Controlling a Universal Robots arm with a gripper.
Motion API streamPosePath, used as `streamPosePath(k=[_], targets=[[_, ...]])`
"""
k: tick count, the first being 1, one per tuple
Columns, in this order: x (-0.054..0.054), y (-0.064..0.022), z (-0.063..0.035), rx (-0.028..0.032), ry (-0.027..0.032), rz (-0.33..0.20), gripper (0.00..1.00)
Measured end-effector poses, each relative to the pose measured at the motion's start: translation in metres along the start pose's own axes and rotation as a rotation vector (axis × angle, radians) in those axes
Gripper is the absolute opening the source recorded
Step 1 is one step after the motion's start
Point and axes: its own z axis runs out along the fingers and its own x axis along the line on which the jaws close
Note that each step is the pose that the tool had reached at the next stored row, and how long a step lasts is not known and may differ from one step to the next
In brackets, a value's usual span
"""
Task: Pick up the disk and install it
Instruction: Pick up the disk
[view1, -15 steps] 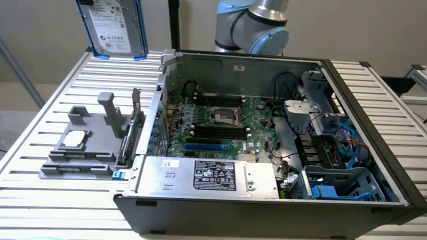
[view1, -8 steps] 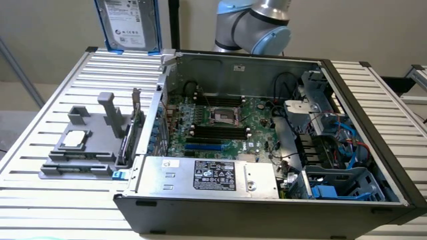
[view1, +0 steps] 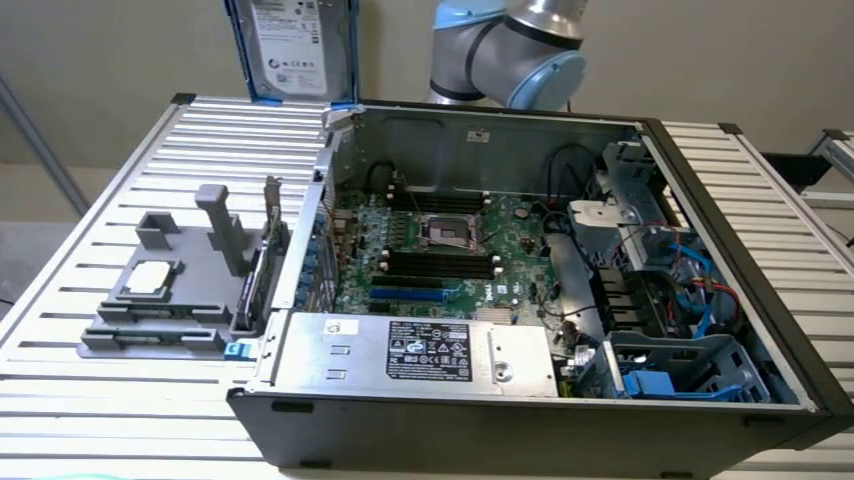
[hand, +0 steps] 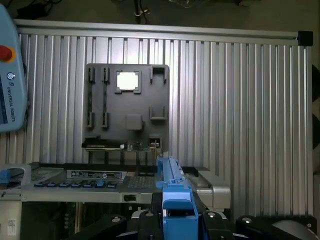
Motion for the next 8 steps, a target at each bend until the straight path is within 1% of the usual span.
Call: streamPosePath(k=[5,8], targets=[[0.001,-0.0228,-0.0008,-0.0008,-0.0005,0.000,0.33],[0.002,-0.0365,-0.0013,-0.0023,-0.0004,0.000,0.33]])
